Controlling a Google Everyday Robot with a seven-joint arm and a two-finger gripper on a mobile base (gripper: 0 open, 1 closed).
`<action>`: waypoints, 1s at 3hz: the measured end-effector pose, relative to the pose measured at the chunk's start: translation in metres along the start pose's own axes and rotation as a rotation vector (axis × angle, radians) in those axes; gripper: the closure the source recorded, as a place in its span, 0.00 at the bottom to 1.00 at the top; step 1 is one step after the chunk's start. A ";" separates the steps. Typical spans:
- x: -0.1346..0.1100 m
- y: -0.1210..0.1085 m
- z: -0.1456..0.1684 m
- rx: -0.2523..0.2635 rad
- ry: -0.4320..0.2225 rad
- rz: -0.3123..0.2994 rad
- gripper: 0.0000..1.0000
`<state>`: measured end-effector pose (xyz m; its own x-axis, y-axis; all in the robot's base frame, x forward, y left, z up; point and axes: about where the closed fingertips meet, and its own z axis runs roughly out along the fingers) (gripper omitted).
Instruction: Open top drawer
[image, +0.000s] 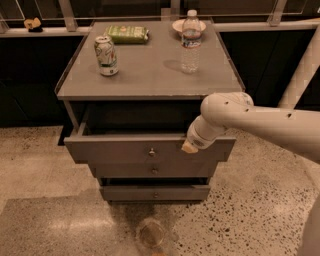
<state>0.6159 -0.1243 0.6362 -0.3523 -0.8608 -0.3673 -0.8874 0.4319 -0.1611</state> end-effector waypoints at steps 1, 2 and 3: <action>-0.001 0.000 -0.002 0.001 -0.002 -0.001 1.00; 0.004 0.007 -0.001 -0.008 -0.002 -0.002 1.00; 0.003 0.007 -0.004 -0.008 -0.002 -0.002 1.00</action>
Offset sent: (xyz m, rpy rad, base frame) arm -0.1841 -0.0198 -0.1049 0.0570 0.1333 0.0668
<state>0.6075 -0.1252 0.6379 -0.3503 -0.8609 -0.3690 -0.8902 0.4285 -0.1548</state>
